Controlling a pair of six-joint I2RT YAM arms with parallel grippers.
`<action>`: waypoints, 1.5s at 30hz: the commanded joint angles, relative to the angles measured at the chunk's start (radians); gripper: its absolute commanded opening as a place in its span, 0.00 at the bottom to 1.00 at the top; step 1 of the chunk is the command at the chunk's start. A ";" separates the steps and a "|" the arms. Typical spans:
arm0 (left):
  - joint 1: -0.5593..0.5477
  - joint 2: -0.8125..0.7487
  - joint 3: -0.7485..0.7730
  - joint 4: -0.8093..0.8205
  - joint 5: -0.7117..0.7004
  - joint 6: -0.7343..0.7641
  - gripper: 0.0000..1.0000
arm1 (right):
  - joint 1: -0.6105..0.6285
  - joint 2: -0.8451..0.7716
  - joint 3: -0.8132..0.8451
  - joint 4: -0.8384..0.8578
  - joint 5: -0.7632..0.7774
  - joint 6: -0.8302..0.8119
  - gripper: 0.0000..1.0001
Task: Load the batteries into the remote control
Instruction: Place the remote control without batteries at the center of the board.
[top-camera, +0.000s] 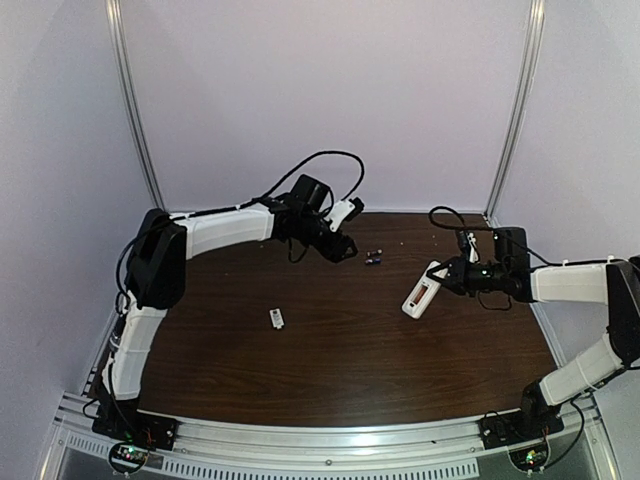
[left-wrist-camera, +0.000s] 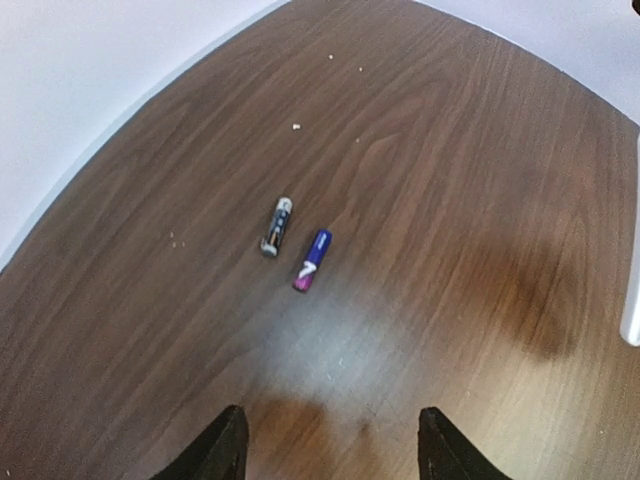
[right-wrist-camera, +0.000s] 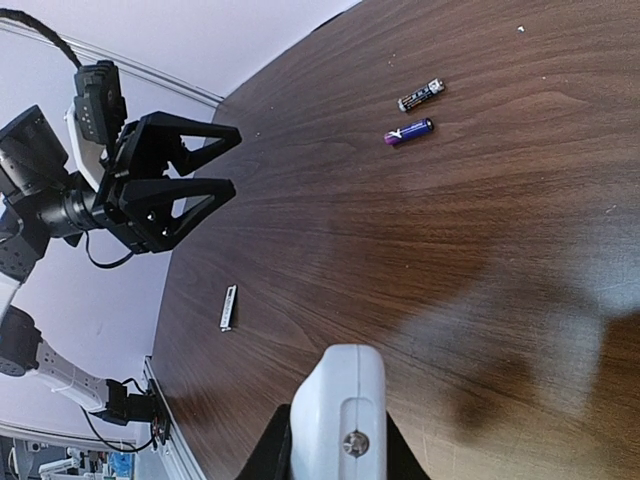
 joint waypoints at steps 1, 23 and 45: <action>-0.007 0.116 0.143 0.013 0.026 0.063 0.59 | -0.010 -0.026 -0.009 0.035 -0.012 0.003 0.00; -0.012 0.399 0.479 0.032 0.024 -0.002 0.51 | -0.013 -0.012 -0.011 0.036 -0.016 -0.002 0.00; 0.132 0.102 0.128 0.133 0.085 -0.158 0.61 | 0.298 0.265 0.158 0.159 0.055 0.064 0.00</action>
